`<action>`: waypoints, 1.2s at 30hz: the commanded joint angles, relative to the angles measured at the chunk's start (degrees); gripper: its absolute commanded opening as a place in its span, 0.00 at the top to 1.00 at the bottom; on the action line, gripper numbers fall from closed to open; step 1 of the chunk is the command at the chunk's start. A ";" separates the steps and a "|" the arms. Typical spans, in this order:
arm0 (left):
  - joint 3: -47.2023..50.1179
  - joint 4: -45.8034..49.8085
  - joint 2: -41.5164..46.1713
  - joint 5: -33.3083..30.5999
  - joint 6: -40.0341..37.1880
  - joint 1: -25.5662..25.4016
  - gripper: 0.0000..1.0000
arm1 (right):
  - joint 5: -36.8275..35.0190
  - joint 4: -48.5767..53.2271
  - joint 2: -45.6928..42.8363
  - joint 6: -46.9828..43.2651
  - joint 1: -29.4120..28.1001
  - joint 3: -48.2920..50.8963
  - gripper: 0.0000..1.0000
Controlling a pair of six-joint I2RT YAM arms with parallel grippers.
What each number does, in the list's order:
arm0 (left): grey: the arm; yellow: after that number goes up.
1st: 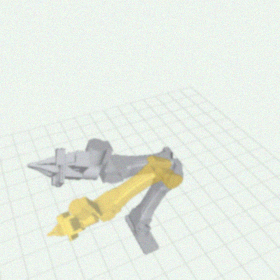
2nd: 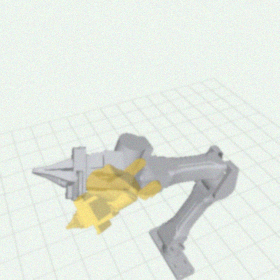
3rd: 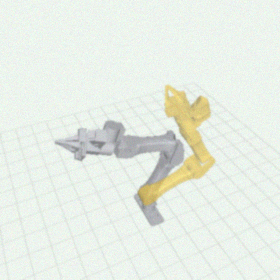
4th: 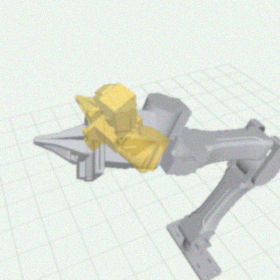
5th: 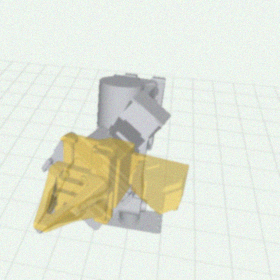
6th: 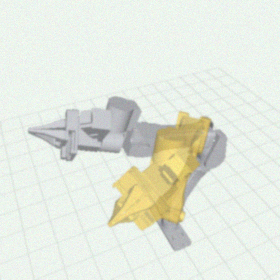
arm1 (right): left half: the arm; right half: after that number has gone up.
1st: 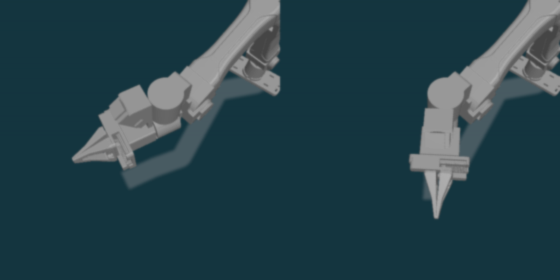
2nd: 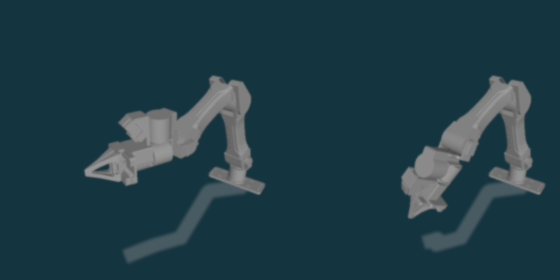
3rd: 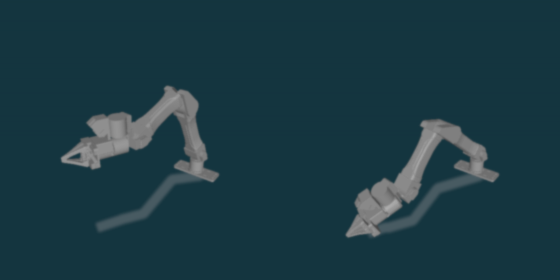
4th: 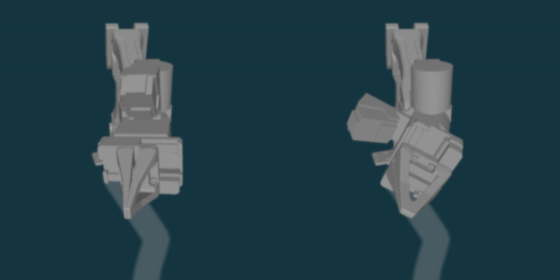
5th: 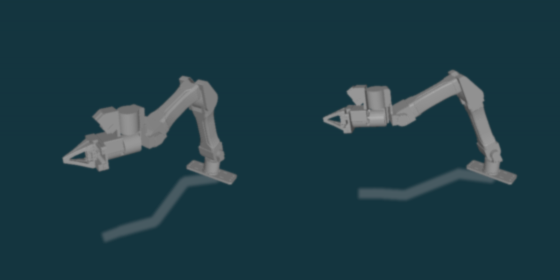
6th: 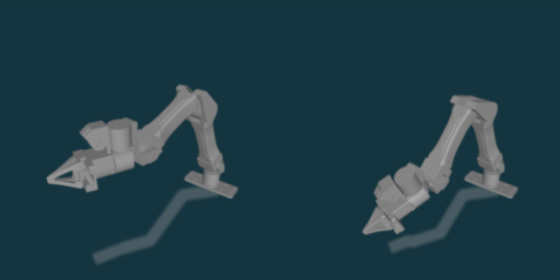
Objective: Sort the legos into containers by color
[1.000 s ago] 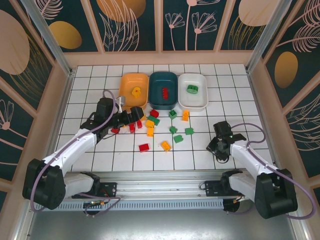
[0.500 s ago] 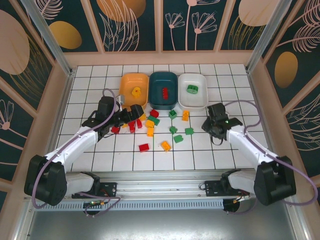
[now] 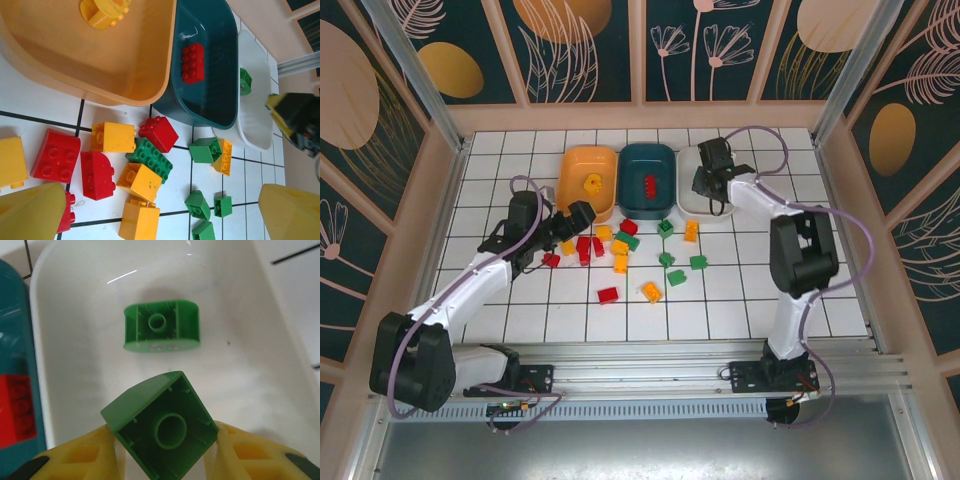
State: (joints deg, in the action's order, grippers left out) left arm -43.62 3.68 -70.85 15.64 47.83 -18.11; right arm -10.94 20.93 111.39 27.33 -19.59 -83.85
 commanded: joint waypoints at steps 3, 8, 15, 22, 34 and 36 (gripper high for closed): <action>-0.48 0.72 4.98 -2.31 1.68 0.09 0.02 | -1.46 4.13 7.06 -3.67 0.88 -9.57 0.51; -1.47 2.29 6.96 -1.75 1.56 0.05 0.01 | -0.52 5.08 6.68 -4.48 0.78 -13.03 0.35; -0.33 1.17 10.02 -3.13 2.22 0.09 0.01 | -1.59 4.11 -3.00 -4.68 -1.34 -8.32 0.33; 5.56 -3.96 8.91 -1.88 4.72 0.07 0.02 | 0.01 -2.90 -19.68 0.67 -15.25 14.48 0.43; 12.03 3.11 11.43 -12.88 10.22 1.06 0.01 | -3.91 -2.18 -10.26 10.41 -44.60 15.14 0.22; 12.45 3.36 11.52 -13.47 10.62 1.97 0.01 | -2.53 -1.59 -7.06 9.68 -46.39 12.91 0.21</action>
State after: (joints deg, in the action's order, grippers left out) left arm -31.94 6.24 -59.61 4.97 56.07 -17.26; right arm -11.77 17.80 101.38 35.29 -64.82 -67.44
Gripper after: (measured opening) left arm 0.985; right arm 0.790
